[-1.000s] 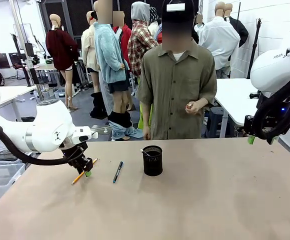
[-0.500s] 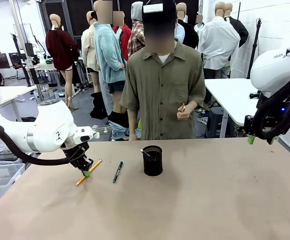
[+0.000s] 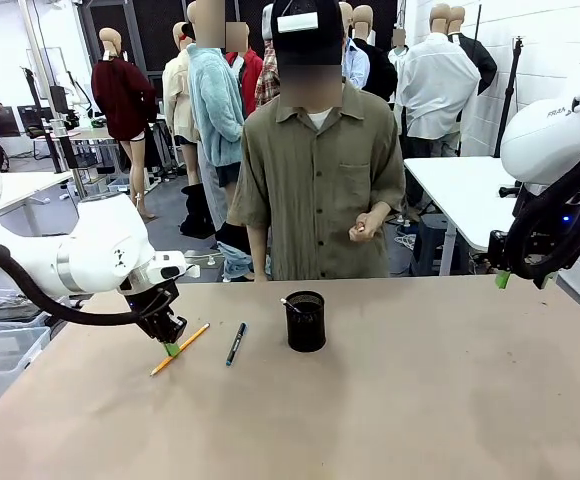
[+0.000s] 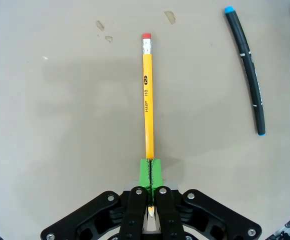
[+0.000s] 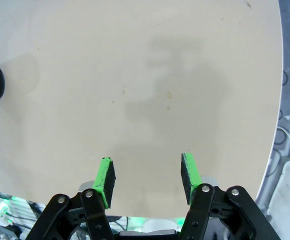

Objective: Place the pens into the pen holder.
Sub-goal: Pick up a writing instrument from the table and place it into the Pen holder.

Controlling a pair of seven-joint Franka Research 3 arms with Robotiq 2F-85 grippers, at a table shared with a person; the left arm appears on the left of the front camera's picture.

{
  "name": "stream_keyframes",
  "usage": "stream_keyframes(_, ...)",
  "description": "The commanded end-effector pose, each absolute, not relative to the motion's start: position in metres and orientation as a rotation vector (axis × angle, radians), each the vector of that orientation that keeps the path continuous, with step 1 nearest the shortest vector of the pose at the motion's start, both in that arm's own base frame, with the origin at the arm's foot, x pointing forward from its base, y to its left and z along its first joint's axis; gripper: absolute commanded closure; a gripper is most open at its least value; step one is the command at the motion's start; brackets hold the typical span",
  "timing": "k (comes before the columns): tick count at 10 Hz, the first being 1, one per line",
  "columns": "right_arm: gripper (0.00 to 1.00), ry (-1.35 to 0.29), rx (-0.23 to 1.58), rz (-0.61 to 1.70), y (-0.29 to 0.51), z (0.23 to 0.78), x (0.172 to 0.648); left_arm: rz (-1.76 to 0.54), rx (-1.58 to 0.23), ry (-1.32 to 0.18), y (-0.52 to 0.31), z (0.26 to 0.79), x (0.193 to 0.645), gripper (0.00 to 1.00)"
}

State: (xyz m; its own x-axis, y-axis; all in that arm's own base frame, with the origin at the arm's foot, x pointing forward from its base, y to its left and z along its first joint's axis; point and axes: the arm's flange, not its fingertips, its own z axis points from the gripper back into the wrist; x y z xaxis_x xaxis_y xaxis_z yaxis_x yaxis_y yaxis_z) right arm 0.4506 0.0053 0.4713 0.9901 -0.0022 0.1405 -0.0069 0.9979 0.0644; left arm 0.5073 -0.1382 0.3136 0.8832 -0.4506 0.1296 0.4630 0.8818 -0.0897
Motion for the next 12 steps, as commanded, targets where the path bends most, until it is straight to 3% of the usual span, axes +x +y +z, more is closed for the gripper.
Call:
stream_keyframes(1, 0.33, -0.14, 0.037, -0.019, 0.008, 0.468, 0.446, -0.514, -0.132, -0.055, -0.135, 0.306, 0.506, 1.0)
stream_keyframes(6, 0.33, -0.14, 0.037, -0.019, 0.008, 0.468, 0.446, -0.563, -0.055, -0.127, -0.141, 0.317, 0.499, 1.0)
stream_keyframes(8, 0.33, -0.14, 0.037, -0.019, 0.008, 0.468, 0.446, -0.574, -0.042, -0.147, -0.147, 0.32, 0.495, 0.66)
stream_keyframes(12, 0.33, -0.14, 0.037, -0.019, 0.008, 0.468, 0.446, -0.594, -0.06, -0.087, -0.144, 0.315, 0.498, 0.66)
